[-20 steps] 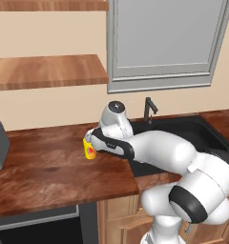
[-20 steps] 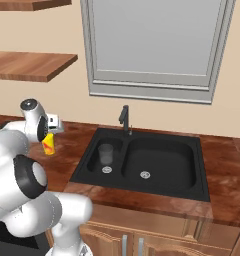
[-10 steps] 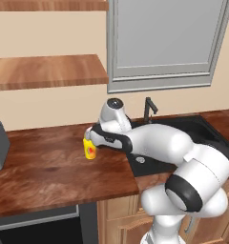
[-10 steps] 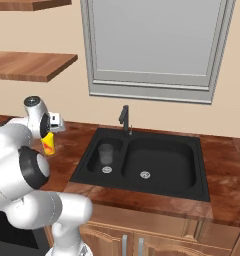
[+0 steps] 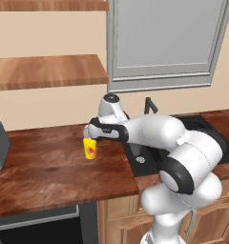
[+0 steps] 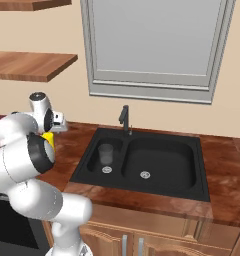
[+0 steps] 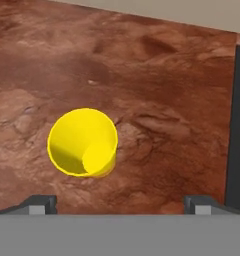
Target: Place the glass cup in the left basin and the cup in the right basin of the sink.
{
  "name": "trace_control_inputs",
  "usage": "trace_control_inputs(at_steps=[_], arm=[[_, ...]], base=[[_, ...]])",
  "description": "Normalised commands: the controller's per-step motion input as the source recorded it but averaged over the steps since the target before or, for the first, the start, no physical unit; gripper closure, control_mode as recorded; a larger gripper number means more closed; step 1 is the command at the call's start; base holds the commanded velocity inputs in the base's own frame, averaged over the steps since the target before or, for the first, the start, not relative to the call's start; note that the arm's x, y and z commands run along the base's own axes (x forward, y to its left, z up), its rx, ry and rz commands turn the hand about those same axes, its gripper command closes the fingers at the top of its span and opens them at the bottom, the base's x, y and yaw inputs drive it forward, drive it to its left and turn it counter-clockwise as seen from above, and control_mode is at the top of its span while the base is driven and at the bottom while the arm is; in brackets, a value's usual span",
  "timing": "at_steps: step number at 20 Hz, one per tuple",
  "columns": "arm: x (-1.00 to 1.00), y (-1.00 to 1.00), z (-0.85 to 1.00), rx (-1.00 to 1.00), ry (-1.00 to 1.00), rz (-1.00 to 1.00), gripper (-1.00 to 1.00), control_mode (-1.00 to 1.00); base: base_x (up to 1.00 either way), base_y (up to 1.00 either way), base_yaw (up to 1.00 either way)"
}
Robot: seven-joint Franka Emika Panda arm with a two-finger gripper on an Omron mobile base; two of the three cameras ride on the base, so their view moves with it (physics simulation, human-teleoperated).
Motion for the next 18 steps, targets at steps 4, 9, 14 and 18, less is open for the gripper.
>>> trace_control_inputs(at_steps=[4,9,14,18], arm=[[0.1,0.1,-0.12,0.0,0.04,-0.04,-1.0,-1.0],[0.05,0.11,-0.15,-0.02,0.02,-0.03,-1.0,-1.0],[0.05,0.03,-0.17,-0.02,0.02,-0.01,-1.0,-1.0],[0.08,0.0,-0.14,-0.02,0.01,-0.01,-1.0,-1.0]], base=[[0.0,0.0,0.0],[0.0,0.0,0.0],[0.0,0.0,0.0],[0.0,0.0,0.0]])
